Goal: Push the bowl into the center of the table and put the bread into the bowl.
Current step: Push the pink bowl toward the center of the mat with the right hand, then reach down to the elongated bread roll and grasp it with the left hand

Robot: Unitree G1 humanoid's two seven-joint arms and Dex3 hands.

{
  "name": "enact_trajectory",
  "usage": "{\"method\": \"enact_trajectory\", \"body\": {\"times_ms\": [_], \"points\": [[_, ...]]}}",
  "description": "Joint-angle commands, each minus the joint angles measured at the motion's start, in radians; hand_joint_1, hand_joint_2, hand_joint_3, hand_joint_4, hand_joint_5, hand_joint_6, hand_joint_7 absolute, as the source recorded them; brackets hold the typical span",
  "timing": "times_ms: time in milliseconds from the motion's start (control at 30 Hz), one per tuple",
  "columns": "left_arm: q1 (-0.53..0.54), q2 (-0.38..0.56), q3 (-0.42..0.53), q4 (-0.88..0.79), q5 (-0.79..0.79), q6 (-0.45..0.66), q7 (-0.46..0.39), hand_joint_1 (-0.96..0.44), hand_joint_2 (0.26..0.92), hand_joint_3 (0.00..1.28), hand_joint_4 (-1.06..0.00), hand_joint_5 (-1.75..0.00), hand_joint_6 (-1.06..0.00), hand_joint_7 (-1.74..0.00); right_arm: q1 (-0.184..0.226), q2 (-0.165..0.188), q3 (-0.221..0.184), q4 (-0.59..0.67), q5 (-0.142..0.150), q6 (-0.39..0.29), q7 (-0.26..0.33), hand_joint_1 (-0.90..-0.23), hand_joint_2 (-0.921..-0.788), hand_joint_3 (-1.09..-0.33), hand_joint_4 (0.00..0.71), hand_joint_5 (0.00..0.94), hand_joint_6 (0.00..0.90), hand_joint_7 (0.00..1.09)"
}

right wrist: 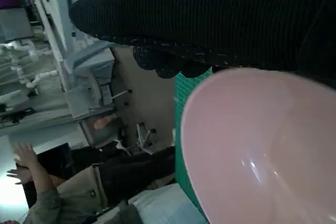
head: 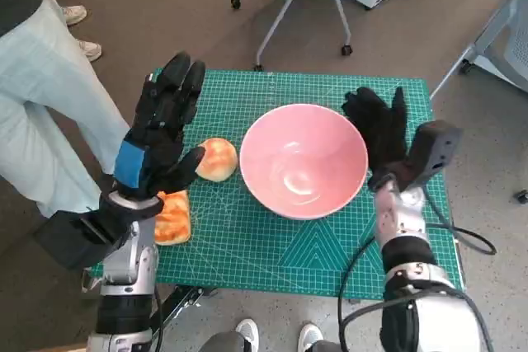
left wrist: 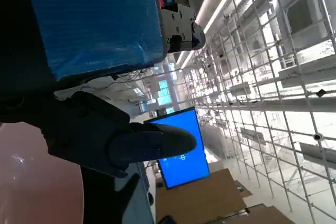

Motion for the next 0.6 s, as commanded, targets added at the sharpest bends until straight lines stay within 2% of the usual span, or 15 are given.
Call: {"method": "enact_trajectory", "body": {"times_ms": [33,200,333,433,600], "points": [[-0.025,0.002,-0.007,0.016,0.008,-0.012,-0.006,-0.49,0.921,0.45,-0.08,0.00,0.00,-0.36,0.004,-0.036,-0.001,-0.042,0.007,-0.062,0.043,-0.605,-0.921,-0.805,0.184,0.000,0.251,0.15],[-0.045,0.005,-0.008,0.033,0.006,-0.012,-0.012,-0.49,0.921,0.45,-0.07,0.00,0.00,-0.35,0.030,-0.040,0.009,-0.121,0.010,-0.190,0.087,-0.584,-0.921,-0.792,0.178,0.000,0.249,0.15],[-0.061,0.007,-0.009,0.042,0.005,-0.009,-0.016,-0.49,0.921,0.45,-0.07,0.00,0.00,-0.35,0.068,-0.034,0.019,-0.216,0.030,-0.277,0.154,-0.624,-0.921,-0.762,0.174,0.000,0.248,0.15],[-0.073,0.008,-0.010,0.043,0.006,-0.007,-0.015,-0.49,0.921,0.45,-0.07,0.00,0.00,-0.34,0.101,-0.032,0.030,-0.297,0.048,-0.320,0.200,-0.667,-0.921,-0.738,0.171,0.000,0.243,0.15],[-0.092,0.009,-0.016,0.034,0.010,-0.003,-0.010,-0.50,0.921,0.45,-0.07,0.00,0.00,-0.34,0.155,-0.036,0.060,-0.432,0.070,-0.375,0.253,-0.672,-0.921,-0.730,0.172,0.001,0.240,0.16]]}}
